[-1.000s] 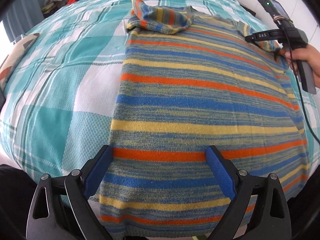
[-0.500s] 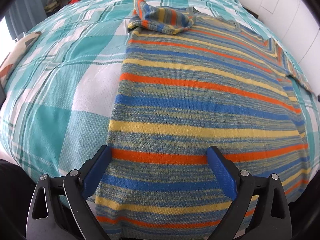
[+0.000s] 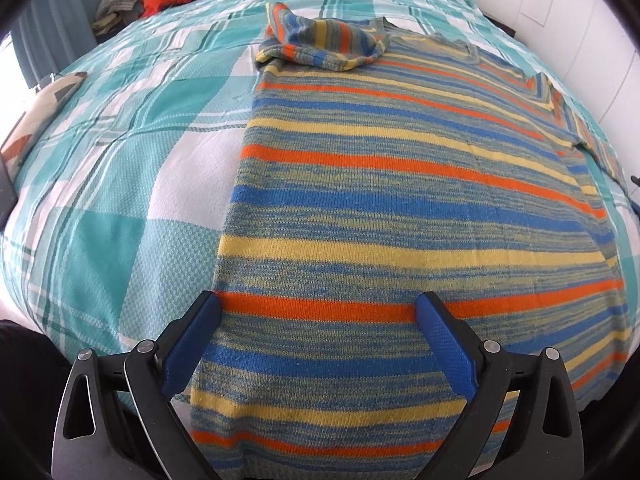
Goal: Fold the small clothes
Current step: 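Grasp the sleeve cuff with the right gripper and fold it across the body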
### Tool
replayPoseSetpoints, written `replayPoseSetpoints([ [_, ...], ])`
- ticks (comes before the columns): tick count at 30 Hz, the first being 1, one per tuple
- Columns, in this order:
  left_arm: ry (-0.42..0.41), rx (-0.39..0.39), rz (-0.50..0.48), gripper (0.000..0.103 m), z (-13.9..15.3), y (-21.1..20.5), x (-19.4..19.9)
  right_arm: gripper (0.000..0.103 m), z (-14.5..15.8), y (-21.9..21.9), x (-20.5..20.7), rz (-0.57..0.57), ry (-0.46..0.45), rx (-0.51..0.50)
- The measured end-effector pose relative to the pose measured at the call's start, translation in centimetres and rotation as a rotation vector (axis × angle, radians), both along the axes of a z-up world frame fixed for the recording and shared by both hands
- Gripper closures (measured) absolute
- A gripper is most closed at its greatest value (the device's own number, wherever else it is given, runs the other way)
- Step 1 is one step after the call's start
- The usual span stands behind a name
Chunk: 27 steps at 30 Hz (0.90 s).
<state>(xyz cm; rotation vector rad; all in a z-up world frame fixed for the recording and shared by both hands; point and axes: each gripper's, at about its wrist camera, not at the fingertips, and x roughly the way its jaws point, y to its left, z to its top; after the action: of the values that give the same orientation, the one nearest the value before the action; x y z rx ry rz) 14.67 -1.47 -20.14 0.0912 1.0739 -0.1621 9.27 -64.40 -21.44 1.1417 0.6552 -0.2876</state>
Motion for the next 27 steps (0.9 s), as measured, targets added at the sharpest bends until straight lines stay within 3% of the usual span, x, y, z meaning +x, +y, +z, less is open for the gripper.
replayPoseSetpoints([
  [3, -0.003, 0.004, 0.001, 0.003, -0.1, 0.0, -0.1, 0.057, -1.1, -0.7, 2.9, 0.072, 0.030, 0.029],
  [7, -0.001, 0.012, 0.012, 0.000, -0.2, -0.1, 0.1, 0.057, 0.0, 0.2, 5.7, 0.210, 0.124, -0.081],
  [9, 0.000, 0.014, 0.014, 0.000, -0.2, -0.1, 0.2, 0.094, 0.6, 0.9, 6.9, 0.306, 0.159, -0.116],
  [10, -0.001, 0.015, 0.013, 0.000, -0.2, -0.2, 0.2, 0.098, 0.8, 1.2, 7.3, 0.338, 0.190, -0.147],
  [14, 0.000, 0.011, 0.012, 0.000, -0.2, 0.0, 0.1, 0.100, 3.5, 3.0, 6.4, 0.296, 0.305, -0.389],
  [17, 0.001, 0.014, 0.011, 0.000, -0.3, 0.0, 0.2, 0.101, 2.8, 3.7, 5.7, 0.263, 0.423, -0.512],
  [23, -0.003, 0.019, 0.003, 0.000, -0.3, 0.0, 0.1, 0.101, 1.9, 3.6, 5.8, 0.205, 0.468, -0.507],
  [25, -0.001, 0.016, 0.004, 0.000, -0.3, 0.1, 0.0, 0.099, 2.0, 2.8, 5.5, 0.190, 0.440, -0.456],
  [27, -0.001, 0.015, 0.007, 0.000, -0.3, 0.2, 0.0, 0.089, 2.4, 1.7, 4.2, 0.157, 0.384, -0.373],
])
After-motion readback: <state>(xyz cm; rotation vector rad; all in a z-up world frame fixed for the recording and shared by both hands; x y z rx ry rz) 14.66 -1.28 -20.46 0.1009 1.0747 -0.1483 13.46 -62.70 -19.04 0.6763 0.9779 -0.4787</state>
